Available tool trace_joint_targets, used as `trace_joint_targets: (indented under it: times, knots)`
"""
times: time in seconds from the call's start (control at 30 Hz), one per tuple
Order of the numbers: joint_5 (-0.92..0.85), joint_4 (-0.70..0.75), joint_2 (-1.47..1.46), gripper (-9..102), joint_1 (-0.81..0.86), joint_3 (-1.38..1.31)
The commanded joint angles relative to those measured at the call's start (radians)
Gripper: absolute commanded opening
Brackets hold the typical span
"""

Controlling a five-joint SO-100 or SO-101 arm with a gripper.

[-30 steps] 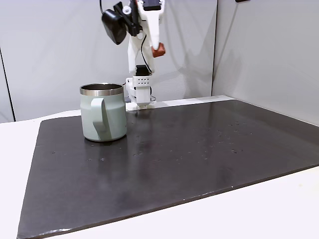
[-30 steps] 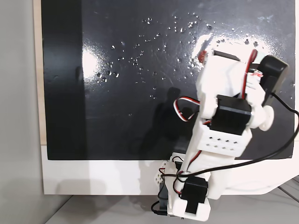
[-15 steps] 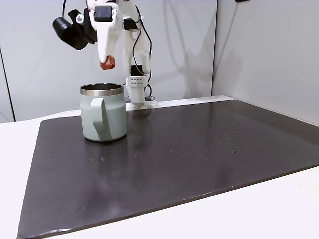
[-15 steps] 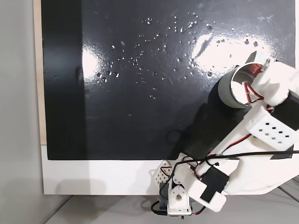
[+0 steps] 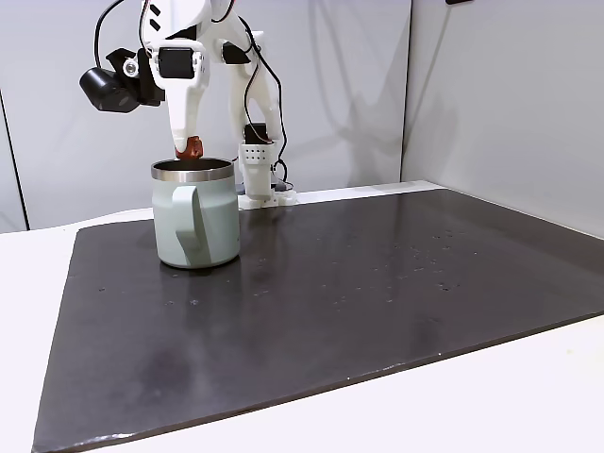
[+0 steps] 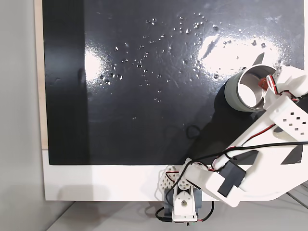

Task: Grasp a cube and put it in the cup.

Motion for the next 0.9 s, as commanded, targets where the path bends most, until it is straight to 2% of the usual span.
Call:
trace_joint_targets:
  times: [0.0, 0.1, 0.23, 0.33, 0.87]
  knots:
    - [-0.02, 0.011, 0.009, 0, 0.014, -0.054]
    - [-0.023, 0.011, 0.009, 2, 0.014, -0.037]
    - [-0.029, 0.012, 0.025, 20, 0.018, -0.003]
    - [-0.021, 0.012, 0.041, 28, 0.018, 0.009]
    - [0.002, 0.012, 0.193, 27, -0.028, 0.213]
